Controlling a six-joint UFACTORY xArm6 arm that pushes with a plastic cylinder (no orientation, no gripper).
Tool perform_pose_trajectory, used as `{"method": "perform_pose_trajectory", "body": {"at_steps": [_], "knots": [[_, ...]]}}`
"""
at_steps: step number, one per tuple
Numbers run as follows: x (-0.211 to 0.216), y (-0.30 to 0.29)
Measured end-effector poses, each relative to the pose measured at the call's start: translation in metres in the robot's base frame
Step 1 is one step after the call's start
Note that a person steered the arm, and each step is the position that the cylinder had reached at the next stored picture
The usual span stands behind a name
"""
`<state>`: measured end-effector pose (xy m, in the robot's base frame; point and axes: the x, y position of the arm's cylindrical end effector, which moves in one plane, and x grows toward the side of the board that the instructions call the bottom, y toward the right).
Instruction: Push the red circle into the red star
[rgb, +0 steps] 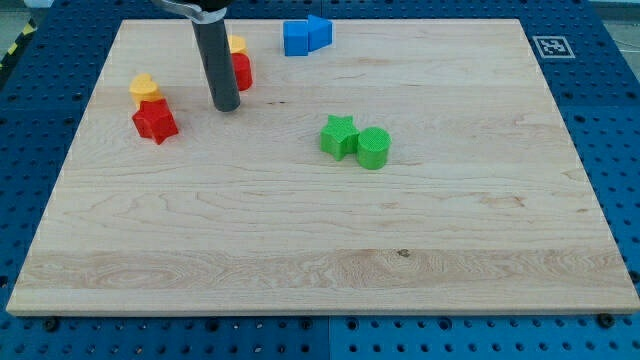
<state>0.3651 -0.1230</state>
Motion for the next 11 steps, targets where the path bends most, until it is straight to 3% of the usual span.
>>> {"method": "perform_pose_trajectory", "body": {"at_steps": [2, 4, 5, 7, 11], "knots": [[0.021, 0.031], [0.024, 0.123], [-0.002, 0.143], [-0.048, 0.081], [-0.078, -0.013]]}}
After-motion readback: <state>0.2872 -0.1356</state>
